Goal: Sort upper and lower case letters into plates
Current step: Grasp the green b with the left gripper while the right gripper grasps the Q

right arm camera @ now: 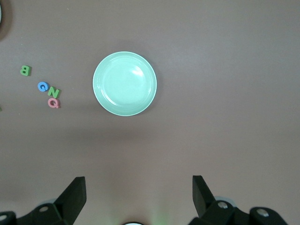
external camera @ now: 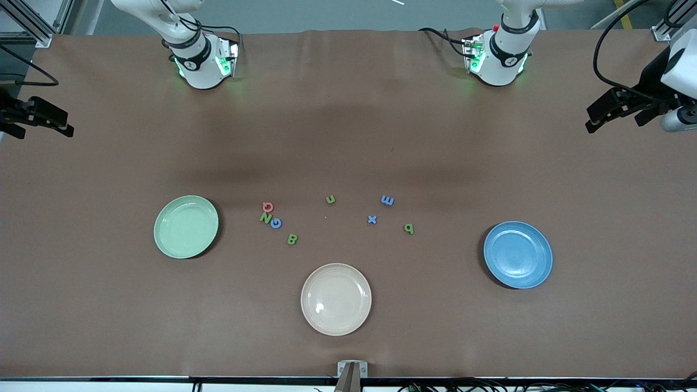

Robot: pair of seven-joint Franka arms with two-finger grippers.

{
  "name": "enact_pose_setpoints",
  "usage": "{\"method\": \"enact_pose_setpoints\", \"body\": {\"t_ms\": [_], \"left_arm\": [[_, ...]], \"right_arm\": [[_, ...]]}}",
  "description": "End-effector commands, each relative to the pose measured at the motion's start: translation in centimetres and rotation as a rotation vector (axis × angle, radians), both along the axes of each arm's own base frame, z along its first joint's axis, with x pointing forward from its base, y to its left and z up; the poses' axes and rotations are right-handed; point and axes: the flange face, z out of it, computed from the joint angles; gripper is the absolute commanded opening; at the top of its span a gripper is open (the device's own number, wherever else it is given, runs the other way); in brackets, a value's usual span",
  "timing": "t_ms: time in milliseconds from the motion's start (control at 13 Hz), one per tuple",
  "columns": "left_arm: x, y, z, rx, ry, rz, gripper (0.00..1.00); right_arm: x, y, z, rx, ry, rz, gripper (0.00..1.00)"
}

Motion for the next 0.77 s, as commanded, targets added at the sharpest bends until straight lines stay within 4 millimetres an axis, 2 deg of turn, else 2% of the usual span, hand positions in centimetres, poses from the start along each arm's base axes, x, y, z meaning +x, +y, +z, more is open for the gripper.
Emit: {"method": "enact_pose_setpoints", "body": {"t_ms": [0, 230, 307, 383, 613, 690], "left_arm": [[0.3, -0.2, -0.1, -0.010, 0.021, -0.014, 1.00], [0.4, -0.5, -0.3, -0.002, 0.023, -0.018, 1.00], [0.8, -0.9, -1.3, -0.007, 0.044, -0.030, 1.00], [0.8, -2.6, -2.4, -0.009, 0.067, -0.053, 1.00], [3.2, -7.8, -7.9, -0.012, 0.122, -0.114, 1.00], [3.7, -9.3, -10.0, -0.018, 0.125, -0.137, 1.00]], "right_arm": [[-1.1, 0.5, 0.2, -0.001, -0.004, 0.007, 1.00], [-1.1, 0.3, 0.2, -0.001, -0.004, 0.004, 1.00], [-1.1, 0.3, 0.2, -0.001, -0.004, 0.004, 1.00], [-0.9, 0.3, 0.5, -0.003, -0.011, 0.004, 1.00], [-0.7, 0.2, 1.2, -0.003, -0.024, -0.002, 1.00], [0.0, -0.3, 0.9, -0.005, -0.020, -0.004, 1.00]]}}
